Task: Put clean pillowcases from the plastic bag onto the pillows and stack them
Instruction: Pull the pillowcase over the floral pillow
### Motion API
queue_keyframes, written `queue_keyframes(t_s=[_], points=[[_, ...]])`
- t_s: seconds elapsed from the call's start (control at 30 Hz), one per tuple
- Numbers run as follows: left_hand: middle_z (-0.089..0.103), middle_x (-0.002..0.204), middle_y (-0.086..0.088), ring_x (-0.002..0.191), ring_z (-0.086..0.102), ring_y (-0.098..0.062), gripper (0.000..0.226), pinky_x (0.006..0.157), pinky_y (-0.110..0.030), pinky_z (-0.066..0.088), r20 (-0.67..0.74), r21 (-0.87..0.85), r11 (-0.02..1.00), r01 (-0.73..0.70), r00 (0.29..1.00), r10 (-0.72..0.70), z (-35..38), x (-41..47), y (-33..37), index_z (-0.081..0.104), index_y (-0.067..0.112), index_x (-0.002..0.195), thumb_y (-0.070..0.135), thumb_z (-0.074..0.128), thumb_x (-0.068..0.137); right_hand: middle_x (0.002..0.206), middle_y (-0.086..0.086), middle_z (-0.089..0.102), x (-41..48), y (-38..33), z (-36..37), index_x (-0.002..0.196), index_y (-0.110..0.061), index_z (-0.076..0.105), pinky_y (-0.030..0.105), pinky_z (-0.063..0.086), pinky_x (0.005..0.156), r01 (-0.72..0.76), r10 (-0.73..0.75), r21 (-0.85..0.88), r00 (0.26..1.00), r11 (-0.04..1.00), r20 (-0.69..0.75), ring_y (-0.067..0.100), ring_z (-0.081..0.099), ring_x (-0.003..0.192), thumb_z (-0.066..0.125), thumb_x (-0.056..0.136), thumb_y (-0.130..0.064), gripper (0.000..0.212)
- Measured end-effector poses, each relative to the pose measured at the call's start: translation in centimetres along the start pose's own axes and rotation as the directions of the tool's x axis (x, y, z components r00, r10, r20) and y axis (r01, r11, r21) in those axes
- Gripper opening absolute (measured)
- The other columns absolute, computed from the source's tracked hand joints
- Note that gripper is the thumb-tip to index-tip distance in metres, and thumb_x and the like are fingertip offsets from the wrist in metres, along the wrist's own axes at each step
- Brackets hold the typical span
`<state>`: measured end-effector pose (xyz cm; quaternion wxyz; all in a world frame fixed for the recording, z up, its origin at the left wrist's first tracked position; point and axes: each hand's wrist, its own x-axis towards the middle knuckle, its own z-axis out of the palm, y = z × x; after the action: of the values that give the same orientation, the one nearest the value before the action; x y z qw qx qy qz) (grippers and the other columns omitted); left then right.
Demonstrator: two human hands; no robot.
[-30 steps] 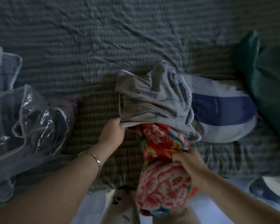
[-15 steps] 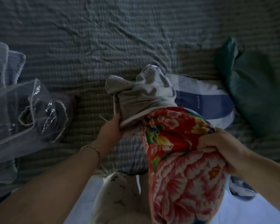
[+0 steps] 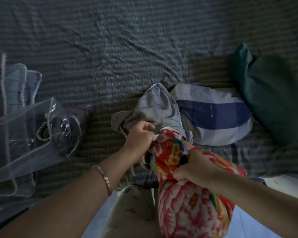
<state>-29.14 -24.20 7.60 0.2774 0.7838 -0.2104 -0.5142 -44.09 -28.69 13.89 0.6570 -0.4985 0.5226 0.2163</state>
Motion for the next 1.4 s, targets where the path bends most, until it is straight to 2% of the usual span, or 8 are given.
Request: queue_keyframes(t_s=[0.17, 0.33, 0.53, 0.97, 1.1, 1.2, 1.3, 1.4], points=[[0.061, 0.062, -0.005, 0.059, 0.056, -0.016, 0.035, 0.053, -0.027, 0.038, 0.218, 0.475, 0.856, -0.203, 0.97, 0.109, 0.4, -1.5, 3.2, 0.063, 0.008, 0.065, 0.037, 0.06, 0.085, 0.051, -0.007, 0.05, 0.4, 0.3, 1.3, 0.058, -0.017, 0.05, 0.019, 0.038, 0.051, 0.0, -0.002, -0.089, 1.0, 0.996, -0.021, 0.006, 0.049, 0.051, 0.065, 0.07, -0.007, 0.022], [0.064, 0.066, 0.014, 0.066, 0.055, 0.005, 0.017, 0.06, -0.008, 0.036, 0.337, 0.157, 0.876, -0.456, 0.859, 0.386, 1.7, -5.4, 2.9, 0.071, 0.021, 0.078, 0.028, 0.061, 0.089, 0.116, 0.002, 0.062, 0.6, 0.5, 2.8, 0.115, -0.013, 0.061, 0.015, 0.04, 0.077, 0.166, -0.169, -0.292, 0.986, 0.942, 0.017, 0.016, 0.056, 0.108, 0.057, 0.088, -0.015, 0.028], [0.055, 0.061, 0.009, 0.06, 0.051, 0.002, 0.025, 0.062, -0.029, 0.042, 0.35, 0.251, 0.893, -0.374, 0.895, 0.277, 1.1, -5.6, -2.4, 0.057, 0.021, 0.072, 0.032, 0.053, 0.094, 0.093, -0.001, 0.059, 0.7, 2.7, 1.8, 0.116, -0.025, 0.041, 0.017, 0.047, 0.059, 0.002, 0.056, 0.303, 0.982, 0.953, -0.182, 0.005, 0.058, 0.075, 0.077, 0.069, -0.004, 0.063], [0.059, 0.064, 0.017, 0.065, 0.052, 0.009, 0.021, 0.062, -0.007, 0.038, 0.097, -0.108, 0.783, -0.612, 0.778, 0.621, -1.9, -3.7, 6.7, 0.06, 0.028, 0.07, 0.018, 0.057, 0.088, 0.076, 0.005, 0.061, 0.9, -4.4, -1.2, 0.084, -0.011, 0.058, 0.031, 0.055, 0.067, 0.641, -0.47, 0.346, 0.752, 0.685, -0.462, 0.013, 0.06, 0.069, 0.063, 0.073, 0.011, 0.025], [0.058, 0.068, 0.008, 0.067, 0.053, 0.004, 0.02, 0.06, -0.013, 0.041, -0.09, -0.103, 0.912, -0.398, 0.916, 0.39, -1.1, -1.6, 1.0, 0.059, 0.018, 0.07, 0.022, 0.056, 0.089, 0.074, 0.007, 0.059, 2.9, -2.5, 0.4, 0.075, -0.014, 0.055, 0.043, 0.055, 0.07, 0.478, -0.354, 0.262, 0.843, 0.838, -0.404, 0.022, 0.059, 0.07, 0.061, 0.069, 0.012, 0.027], [0.063, 0.109, -0.009, 0.099, 0.061, -0.023, 0.04, 0.077, -0.027, 0.052, -0.257, -0.151, 0.981, 0.126, 0.953, -0.162, -1.2, 5.4, -2.9, 0.056, 0.008, 0.107, 0.04, 0.064, 0.084, 0.062, 0.004, 0.051, 4.9, -0.8, 0.2, 0.07, -0.013, 0.05, 0.033, 0.045, 0.051, 0.354, -0.233, 0.29, 0.896, 0.889, -0.377, 0.019, 0.049, 0.057, 0.058, 0.071, 0.014, 0.028], [0.058, 0.127, -0.011, 0.109, 0.058, -0.033, 0.107, 0.089, -0.042, 0.048, 0.057, -0.247, 0.804, 0.54, 0.837, -0.545, -1.1, 11.8, -6.0, 0.051, 0.011, 0.128, 0.079, 0.069, 0.047, 0.05, -0.002, 0.038, 6.8, 0.7, -0.6, 0.065, -0.013, 0.046, 0.02, 0.028, 0.041, 0.3, -0.174, 0.424, 0.934, 0.855, -0.311, 0.012, 0.034, 0.045, 0.051, 0.071, 0.02, 0.035], [0.062, 0.116, -0.015, 0.079, 0.06, -0.021, 0.059, 0.071, -0.034, 0.053, 0.236, -0.356, 0.755, 0.551, 0.835, -0.498, 0.5, 13.7, -6.4, 0.053, 0.01, 0.123, 0.053, 0.058, 0.084, 0.05, 0.004, 0.038, 8.1, 1.7, -1.4, 0.053, -0.017, 0.048, 0.019, 0.028, 0.042, 0.242, -0.111, 0.585, 0.962, 0.774, -0.251, 0.012, 0.036, 0.044, 0.05, 0.067, 0.025, 0.044]])
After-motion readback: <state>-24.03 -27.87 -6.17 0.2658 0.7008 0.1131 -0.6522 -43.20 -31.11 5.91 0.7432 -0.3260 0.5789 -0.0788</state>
